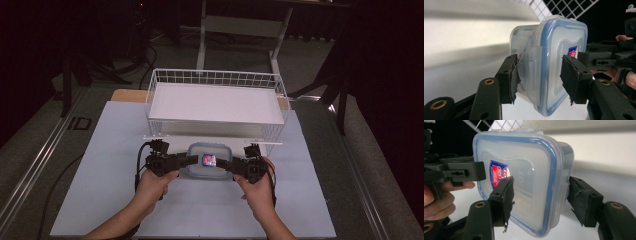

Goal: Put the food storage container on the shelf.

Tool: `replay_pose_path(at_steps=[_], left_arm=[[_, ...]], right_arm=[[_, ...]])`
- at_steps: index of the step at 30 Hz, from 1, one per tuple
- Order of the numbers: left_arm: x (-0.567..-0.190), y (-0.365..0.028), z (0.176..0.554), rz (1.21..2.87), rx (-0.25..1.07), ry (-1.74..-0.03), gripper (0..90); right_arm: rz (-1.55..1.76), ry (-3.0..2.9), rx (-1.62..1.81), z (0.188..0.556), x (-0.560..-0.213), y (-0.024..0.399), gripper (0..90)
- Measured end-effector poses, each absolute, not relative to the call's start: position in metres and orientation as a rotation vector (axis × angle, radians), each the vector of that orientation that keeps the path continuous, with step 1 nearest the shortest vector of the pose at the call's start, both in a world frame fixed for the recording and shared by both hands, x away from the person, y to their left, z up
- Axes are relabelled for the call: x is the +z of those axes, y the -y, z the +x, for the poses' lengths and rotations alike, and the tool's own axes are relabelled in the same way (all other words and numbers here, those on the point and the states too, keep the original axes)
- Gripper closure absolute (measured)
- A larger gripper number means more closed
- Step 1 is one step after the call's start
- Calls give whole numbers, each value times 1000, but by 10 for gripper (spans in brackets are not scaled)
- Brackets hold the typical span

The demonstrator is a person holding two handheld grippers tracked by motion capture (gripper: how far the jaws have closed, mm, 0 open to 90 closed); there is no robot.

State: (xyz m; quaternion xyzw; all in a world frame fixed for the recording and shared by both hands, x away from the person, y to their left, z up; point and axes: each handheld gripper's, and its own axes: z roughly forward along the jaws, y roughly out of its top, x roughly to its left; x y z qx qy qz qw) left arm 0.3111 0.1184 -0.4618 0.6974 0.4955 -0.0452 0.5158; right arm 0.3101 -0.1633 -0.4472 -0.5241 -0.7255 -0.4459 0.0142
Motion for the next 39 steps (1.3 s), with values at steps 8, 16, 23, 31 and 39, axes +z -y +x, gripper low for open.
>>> replay_pose_path(at_steps=[8,16,23,31,39], left_arm=[[-479,-115,331,1645,-99,-1161,498],[-499,-111,351,1631,-87,-1175,492],[-509,-109,359,1645,-71,-1177,483],[-517,-108,372,1648,-59,-1200,482],[-521,-106,379,1629,-66,-1216,485]], right_arm=[[-1664,2280,-1423,328,-459,166,388],[-1714,2261,-1414,349,-474,166,379],[-1727,2276,-1420,361,-479,164,380],[-1756,2252,-1396,373,-488,163,380],[-1767,2208,-1411,381,-498,168,380]])
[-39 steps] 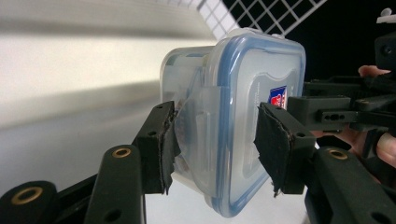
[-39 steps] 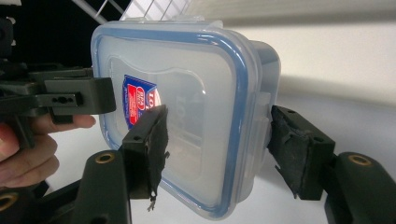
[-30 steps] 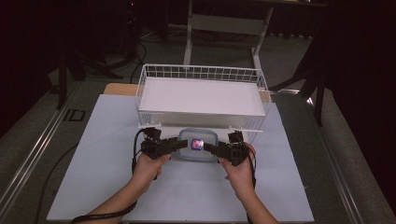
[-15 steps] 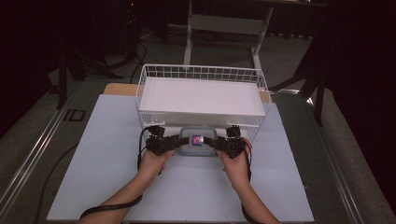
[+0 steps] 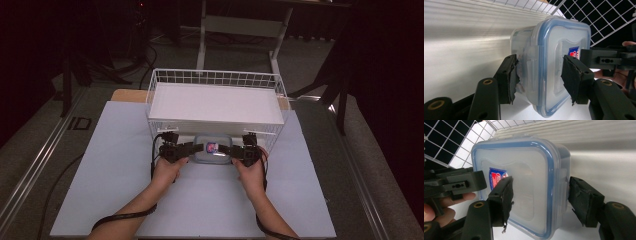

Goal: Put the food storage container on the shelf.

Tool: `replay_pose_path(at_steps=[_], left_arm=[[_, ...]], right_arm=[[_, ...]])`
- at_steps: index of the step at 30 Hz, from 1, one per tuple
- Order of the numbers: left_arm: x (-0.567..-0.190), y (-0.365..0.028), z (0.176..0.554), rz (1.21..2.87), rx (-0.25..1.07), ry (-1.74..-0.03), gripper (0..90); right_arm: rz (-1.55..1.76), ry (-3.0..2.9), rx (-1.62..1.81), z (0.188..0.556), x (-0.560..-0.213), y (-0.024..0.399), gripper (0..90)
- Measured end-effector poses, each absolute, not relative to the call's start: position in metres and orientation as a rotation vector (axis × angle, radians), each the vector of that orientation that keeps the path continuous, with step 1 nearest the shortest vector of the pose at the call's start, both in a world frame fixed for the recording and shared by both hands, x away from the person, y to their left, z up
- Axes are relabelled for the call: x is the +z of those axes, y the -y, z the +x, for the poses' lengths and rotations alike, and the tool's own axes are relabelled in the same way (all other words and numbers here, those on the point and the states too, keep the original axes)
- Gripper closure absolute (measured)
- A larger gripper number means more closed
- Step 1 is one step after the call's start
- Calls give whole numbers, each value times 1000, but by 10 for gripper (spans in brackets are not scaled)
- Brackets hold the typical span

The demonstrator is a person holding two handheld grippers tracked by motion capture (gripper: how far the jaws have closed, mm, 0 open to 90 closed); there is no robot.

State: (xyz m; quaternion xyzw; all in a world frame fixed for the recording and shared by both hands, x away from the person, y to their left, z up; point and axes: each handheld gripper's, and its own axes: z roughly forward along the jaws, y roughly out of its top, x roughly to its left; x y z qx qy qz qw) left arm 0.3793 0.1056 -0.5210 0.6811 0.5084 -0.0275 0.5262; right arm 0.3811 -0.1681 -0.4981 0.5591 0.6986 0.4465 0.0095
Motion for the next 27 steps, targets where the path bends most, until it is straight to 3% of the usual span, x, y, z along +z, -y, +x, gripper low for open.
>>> replay_pose_path(at_steps=[10,17,22,27], left_arm=[[-525,-107,384,1613,-71,-1200,485],[-524,-101,388,1618,-47,-1215,439],[-525,-100,391,1609,-14,-1230,405],[-522,-104,394,1643,33,-1220,433]], right_arm=[[1754,-2167,1461,388,-505,174,375],[1674,-2159,1416,390,-505,166,312],[1628,-2132,1385,391,-501,165,361],[1661,-2142,1314,392,-496,159,352]])
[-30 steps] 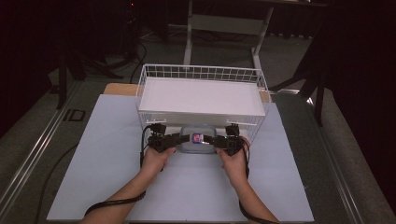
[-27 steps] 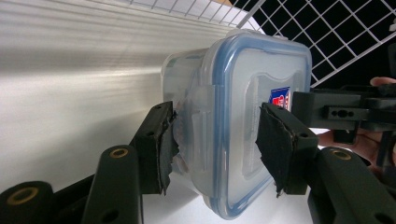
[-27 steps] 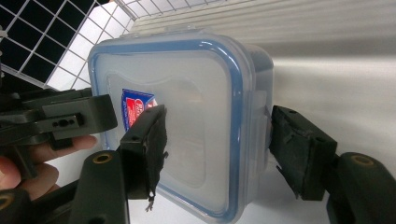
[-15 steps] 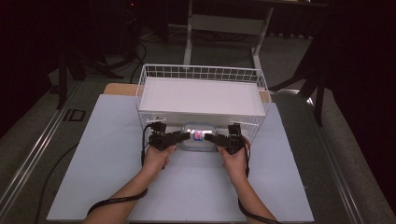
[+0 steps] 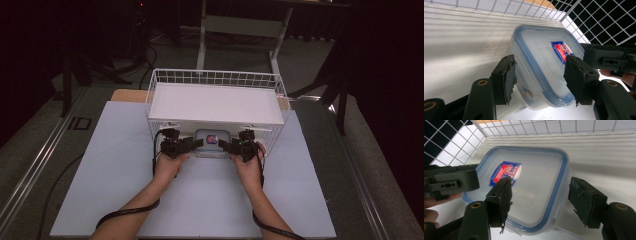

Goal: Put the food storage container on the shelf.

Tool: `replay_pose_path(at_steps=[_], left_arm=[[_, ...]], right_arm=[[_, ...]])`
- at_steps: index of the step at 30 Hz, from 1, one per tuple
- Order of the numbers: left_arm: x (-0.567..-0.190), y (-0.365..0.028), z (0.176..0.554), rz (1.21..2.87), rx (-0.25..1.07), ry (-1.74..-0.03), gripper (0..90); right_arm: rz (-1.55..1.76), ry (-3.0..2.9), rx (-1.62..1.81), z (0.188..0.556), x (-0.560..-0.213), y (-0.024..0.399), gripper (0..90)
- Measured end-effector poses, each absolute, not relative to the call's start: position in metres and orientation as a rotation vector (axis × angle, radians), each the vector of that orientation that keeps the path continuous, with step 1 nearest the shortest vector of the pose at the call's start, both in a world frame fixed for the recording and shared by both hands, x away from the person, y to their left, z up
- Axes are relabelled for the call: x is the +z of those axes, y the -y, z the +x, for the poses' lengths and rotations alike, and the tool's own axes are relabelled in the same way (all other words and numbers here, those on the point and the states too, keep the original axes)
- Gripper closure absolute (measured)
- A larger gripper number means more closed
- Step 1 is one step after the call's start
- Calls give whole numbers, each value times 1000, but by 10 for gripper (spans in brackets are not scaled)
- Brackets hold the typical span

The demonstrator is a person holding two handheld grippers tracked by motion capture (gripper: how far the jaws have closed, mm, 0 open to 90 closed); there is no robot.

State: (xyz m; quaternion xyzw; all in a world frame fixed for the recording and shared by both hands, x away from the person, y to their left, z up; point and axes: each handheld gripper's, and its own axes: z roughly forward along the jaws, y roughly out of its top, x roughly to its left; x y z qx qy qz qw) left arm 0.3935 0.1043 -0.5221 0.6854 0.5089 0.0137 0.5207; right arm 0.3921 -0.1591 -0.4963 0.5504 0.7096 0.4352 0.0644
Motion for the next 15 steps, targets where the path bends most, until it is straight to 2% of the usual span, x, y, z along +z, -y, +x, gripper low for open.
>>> replay_pose_path(at_steps=[4,5,15], left_arm=[[-521,-108,391,1641,38,-1222,433],[-520,-111,389,1640,32,-1221,433],[-505,-131,366,1660,3,-1173,433]], right_arm=[[1664,-2137,1311,389,-494,158,352],[1554,-2123,1326,391,-495,161,352],[1464,-2134,1320,364,-482,166,344]])
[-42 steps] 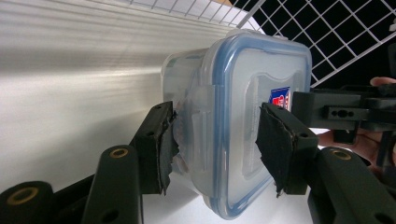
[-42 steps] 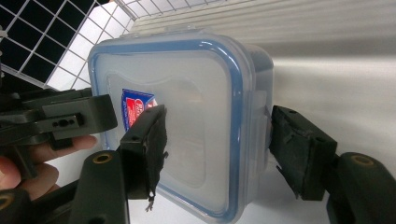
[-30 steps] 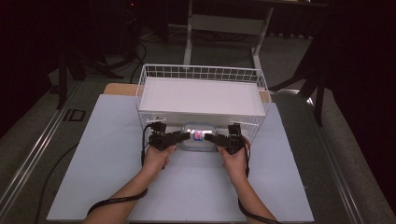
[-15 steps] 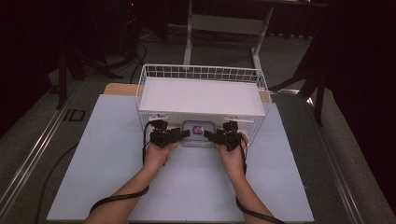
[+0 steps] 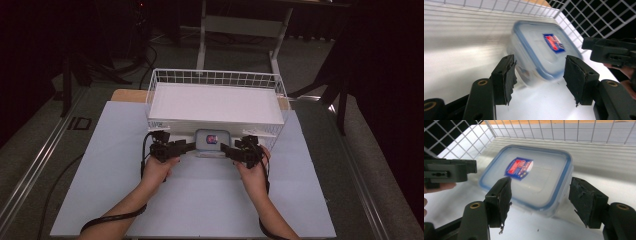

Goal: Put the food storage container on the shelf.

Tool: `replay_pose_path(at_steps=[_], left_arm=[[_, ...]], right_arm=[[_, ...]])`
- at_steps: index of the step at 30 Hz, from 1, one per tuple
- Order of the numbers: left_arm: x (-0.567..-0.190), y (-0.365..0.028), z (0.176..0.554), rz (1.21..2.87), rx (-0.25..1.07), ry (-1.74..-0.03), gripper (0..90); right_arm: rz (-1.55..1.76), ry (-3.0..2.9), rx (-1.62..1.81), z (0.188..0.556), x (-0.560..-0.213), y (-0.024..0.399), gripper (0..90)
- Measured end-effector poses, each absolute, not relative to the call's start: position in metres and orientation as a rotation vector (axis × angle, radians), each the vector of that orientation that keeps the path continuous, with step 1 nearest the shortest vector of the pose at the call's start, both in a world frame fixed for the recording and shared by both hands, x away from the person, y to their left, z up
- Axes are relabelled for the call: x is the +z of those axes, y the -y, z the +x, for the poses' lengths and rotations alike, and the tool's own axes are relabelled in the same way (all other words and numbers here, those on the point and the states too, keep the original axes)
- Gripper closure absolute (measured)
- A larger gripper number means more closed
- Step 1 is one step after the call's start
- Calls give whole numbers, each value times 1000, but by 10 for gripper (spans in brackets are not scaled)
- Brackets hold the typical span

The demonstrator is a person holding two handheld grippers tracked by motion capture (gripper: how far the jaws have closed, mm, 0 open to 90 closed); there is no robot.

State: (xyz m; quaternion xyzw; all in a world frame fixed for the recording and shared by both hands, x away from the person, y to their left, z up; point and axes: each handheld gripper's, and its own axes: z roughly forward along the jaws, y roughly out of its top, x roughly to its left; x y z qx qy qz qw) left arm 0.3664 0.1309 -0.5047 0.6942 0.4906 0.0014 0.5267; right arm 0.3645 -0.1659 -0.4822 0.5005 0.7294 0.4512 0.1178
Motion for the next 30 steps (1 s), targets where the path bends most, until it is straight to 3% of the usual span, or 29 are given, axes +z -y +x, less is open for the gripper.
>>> replay_pose_path(at_steps=[7,9,16,20,22,25,27,30], left_arm=[[-495,-136,342,1675,-62,-1054,432],[-490,-140,326,1697,-49,-996,431],[-486,-152,304,1673,-93,-899,253],[-487,-158,289,1706,-20,-884,167],[-488,-161,283,1712,45,-868,143],[-491,-162,279,1761,108,-859,26],[-494,-162,277,1785,118,-853,26],[-499,-161,273,1803,184,-824,25]], right_arm=[[1433,-2167,1315,346,-477,165,362],[1415,-2202,1313,338,-476,160,409],[1372,-2261,1273,327,-480,148,430],[1355,-2278,1239,326,-484,144,439],[1352,-2271,1219,324,-487,142,474],[1355,-2265,1203,324,-490,140,537],[1363,-2266,1193,324,-491,138,586],[1360,-2273,1166,327,-494,135,733]])
